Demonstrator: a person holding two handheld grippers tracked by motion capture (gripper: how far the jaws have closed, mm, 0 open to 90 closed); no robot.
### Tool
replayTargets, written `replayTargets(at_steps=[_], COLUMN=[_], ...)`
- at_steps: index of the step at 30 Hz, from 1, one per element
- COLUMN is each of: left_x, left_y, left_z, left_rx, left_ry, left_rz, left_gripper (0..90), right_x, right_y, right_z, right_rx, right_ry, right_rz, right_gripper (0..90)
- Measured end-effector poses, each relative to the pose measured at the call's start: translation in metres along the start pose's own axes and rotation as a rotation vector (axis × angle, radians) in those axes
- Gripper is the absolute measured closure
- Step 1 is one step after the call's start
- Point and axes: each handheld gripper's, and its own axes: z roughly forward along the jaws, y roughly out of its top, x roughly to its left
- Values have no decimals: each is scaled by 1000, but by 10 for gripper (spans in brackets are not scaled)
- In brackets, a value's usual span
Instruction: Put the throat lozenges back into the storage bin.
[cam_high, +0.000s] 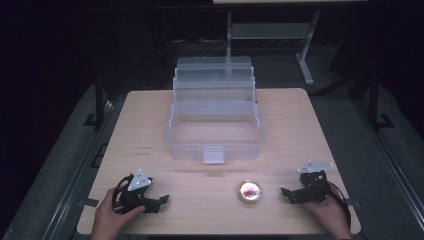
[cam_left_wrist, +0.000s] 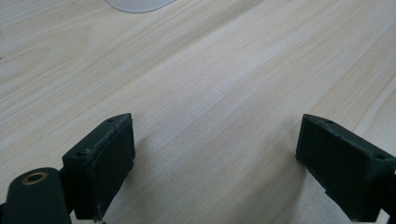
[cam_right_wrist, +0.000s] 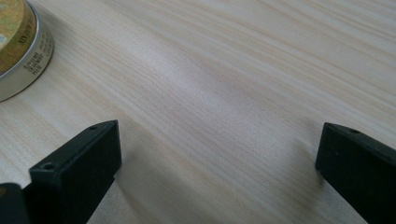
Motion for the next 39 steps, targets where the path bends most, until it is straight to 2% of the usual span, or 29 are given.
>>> replayTargets(at_steps=[9,17,27,39], left_x=[0,-1,-1,-1], left_y=[0,-1,-1,-1], left_z=[0,-1,-1,-1], left_rx=[1,-2,-2,-3], left_ry=[0,4,4,4], left_rz=[-1,-7,-7,-8], left_gripper=[108,109,109,109], right_x=[3,5,13,20], right_y=[6,12,21,27], right_z=[-9,-9,-12,-14], right_rx=[-27,-21,-45,-47], right_ry=[22,44,80,96], right_rz=[5,4,4,-18], right_gripper=[0,0,0,0])
